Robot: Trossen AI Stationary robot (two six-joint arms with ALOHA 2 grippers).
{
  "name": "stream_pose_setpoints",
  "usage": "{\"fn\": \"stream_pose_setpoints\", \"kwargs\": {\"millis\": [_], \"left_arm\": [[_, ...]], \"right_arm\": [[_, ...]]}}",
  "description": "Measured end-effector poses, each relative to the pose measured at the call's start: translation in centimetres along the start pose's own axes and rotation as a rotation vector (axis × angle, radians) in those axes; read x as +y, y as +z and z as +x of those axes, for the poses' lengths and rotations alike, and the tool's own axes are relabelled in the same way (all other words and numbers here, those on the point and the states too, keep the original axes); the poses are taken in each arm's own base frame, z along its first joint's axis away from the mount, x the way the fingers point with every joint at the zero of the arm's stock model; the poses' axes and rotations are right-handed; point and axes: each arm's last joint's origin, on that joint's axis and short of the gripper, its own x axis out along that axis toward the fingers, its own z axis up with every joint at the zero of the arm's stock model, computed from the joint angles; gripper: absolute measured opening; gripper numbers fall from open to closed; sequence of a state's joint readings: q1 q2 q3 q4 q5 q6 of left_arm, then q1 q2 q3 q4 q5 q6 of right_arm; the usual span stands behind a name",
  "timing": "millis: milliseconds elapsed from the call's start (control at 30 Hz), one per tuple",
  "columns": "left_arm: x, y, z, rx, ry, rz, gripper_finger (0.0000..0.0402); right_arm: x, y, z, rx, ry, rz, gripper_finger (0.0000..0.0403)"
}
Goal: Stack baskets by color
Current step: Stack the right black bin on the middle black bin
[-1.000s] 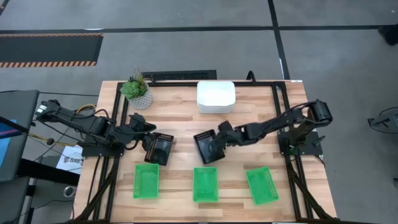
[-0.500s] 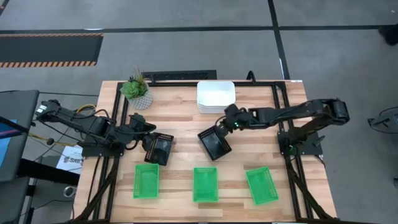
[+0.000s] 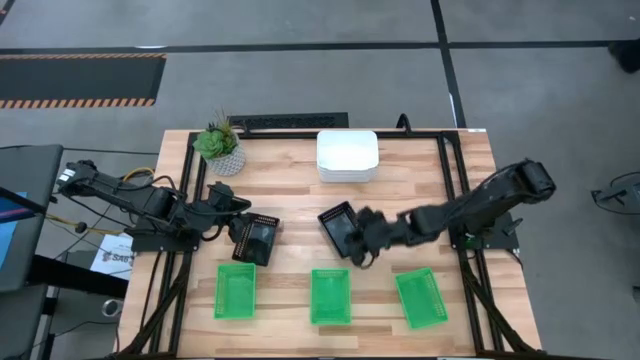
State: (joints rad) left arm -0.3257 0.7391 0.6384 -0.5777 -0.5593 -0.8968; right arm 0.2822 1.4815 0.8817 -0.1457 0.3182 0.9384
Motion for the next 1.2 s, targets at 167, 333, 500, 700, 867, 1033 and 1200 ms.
{"fn": "stream_pose_setpoints", "kwargs": {"millis": [167, 333, 500, 700, 867, 1033, 1200], "left_arm": [[0.0, 0.0, 0.0, -0.002, 0.001, -0.004, 0.0224], [0.0, 0.0, 0.0, -0.001, 0.002, -0.004, 0.0224], [0.0, 0.0, 0.0, -0.003, 0.002, -0.005, 0.0224], [0.0, 0.0, 0.0, -0.003, 0.002, -0.016, 0.0224], [0.0, 0.0, 0.0, -0.004, 0.002, -0.016, 0.0224], [0.0, 0.0, 0.0, -0.004, 0.003, -0.017, 0.0224], [0.0, 0.0, 0.0, -0.004, 0.003, -0.026, 0.0224]], "right_arm": [[1.4, -3.5, 2.0, 0.062, 0.026, 0.014, 0.0107], [2.4, -5.7, 2.8, 0.086, 0.066, 0.006, 0.0107], [1.9, -6.3, 2.9, 0.118, 0.018, -0.015, 0.0106], [0.0, -5.8, 3.2, 0.163, -0.132, -0.001, 0.0106], [-2.2, -4.9, 3.5, 0.196, -0.285, -0.01, 0.0106], [-3.8, -3.2, 4.1, 0.187, -0.354, -0.03, 0.0106], [-5.7, -1.3, 4.6, 0.178, -0.415, -0.041, 0.0106]]}}
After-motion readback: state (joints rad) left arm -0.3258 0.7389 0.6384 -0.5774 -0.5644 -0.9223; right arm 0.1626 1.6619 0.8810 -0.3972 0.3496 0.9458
